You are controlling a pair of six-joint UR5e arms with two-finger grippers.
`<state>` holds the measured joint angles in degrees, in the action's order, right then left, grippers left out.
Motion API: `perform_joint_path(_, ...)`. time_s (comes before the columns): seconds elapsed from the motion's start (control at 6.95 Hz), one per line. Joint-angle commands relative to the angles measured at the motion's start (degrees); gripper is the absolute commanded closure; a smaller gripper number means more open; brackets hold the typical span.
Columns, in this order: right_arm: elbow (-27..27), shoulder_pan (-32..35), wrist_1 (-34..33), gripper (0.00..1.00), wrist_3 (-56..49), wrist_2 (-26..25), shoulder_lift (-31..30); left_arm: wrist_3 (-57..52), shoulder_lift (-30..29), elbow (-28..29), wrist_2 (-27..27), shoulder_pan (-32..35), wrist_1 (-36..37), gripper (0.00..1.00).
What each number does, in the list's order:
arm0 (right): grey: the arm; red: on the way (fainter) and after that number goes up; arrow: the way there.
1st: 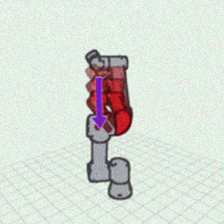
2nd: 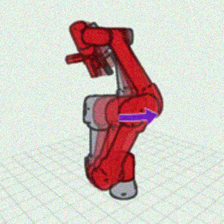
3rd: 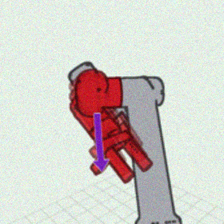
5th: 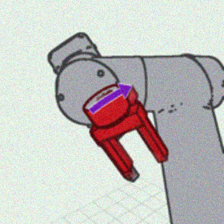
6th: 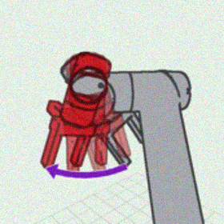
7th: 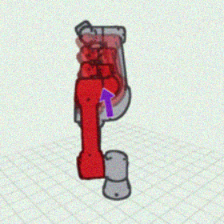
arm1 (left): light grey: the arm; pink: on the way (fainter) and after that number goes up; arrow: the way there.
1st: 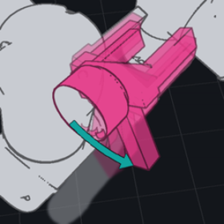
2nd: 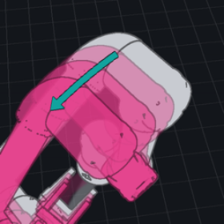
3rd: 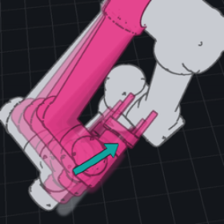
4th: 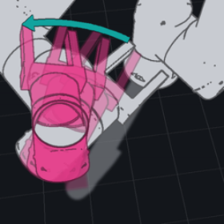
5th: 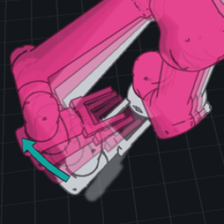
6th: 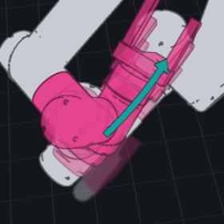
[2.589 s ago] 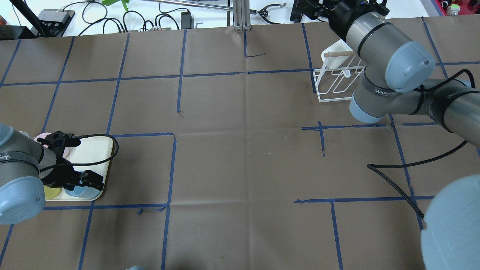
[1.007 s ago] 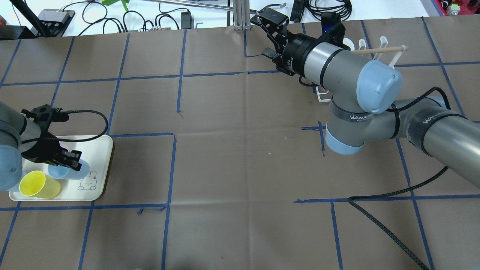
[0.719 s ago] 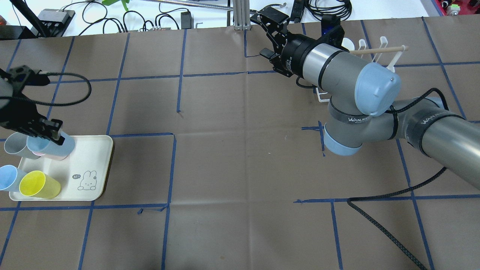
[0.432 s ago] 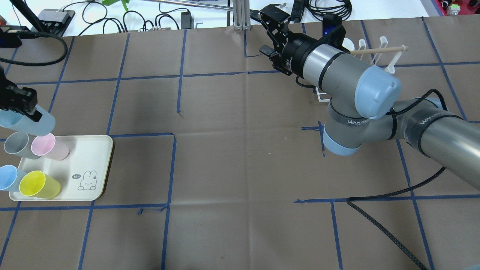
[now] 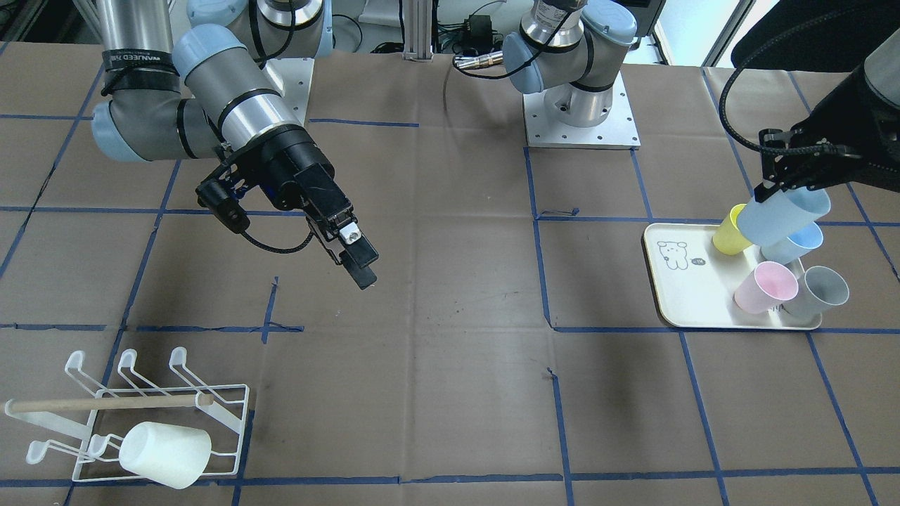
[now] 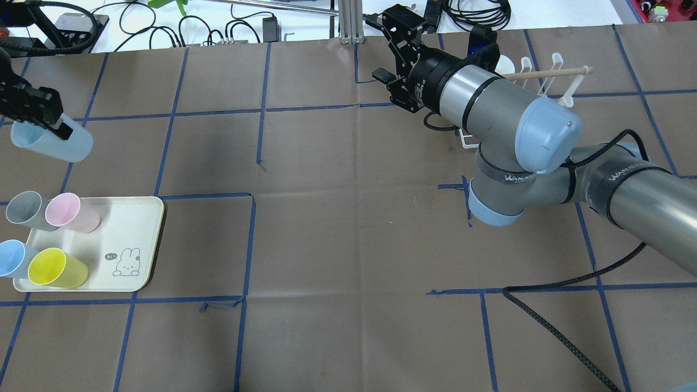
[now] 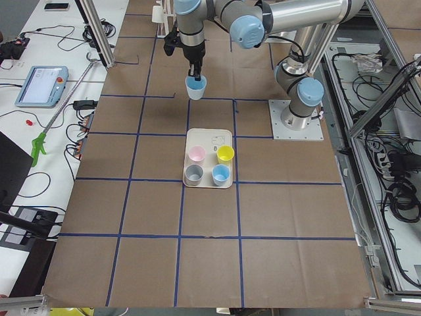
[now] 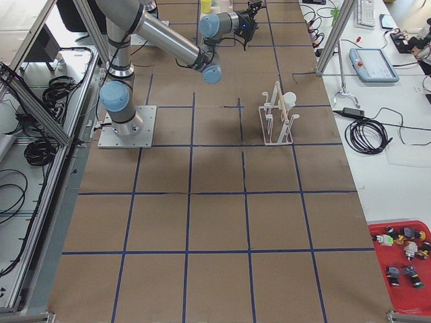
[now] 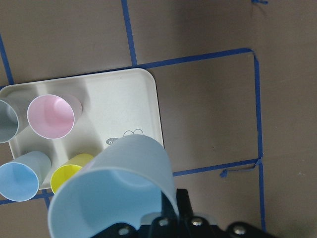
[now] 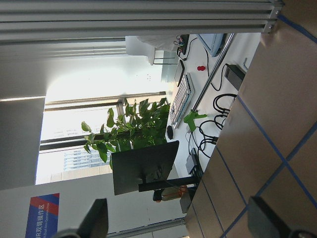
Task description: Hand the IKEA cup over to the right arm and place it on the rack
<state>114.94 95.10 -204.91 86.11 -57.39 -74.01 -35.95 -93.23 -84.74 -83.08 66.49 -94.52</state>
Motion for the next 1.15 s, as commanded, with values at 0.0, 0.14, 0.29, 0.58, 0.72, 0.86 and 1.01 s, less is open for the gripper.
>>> perform_joint_path(0.0,-0.24,0.00,0.47,0.00,2.56,0.08,0.10,-1.84,-1.95,-0.60,15.50,0.66,8.70,1.00)
perform_joint_path(0.14,-0.25,0.00,0.65,0.00,3.44,0.26,0.10,-2.02,-1.87,-2.86,21.67,0.92,14.05,1.00)
perform_joint_path(0.29,-0.07,0.00,0.74,0.00,4.24,0.18,0.18,-2.02,-1.78,-7.15,26.87,2.14,22.98,1.00)
perform_joint_path(0.58,-0.07,0.09,1.35,0.00,4.24,0.09,0.18,-1.85,-1.78,-14.46,34.70,4.78,40.22,1.00)
perform_joint_path(0.72,-0.24,0.09,2.40,0.00,3.72,0.17,0.44,-1.85,-1.86,-17.53,37.70,5.84,48.56,1.00)
perform_joint_path(0.86,-0.25,0.09,2.41,0.00,3.54,0.44,0.53,-1.85,-1.78,-21.91,40.78,6.72,56.56,1.00)
perform_joint_path(1.01,-0.25,0.26,2.58,0.00,3.63,4.01,0.80,-1.59,-1.86,-27.61,45.24,7.33,68.21,1.00)
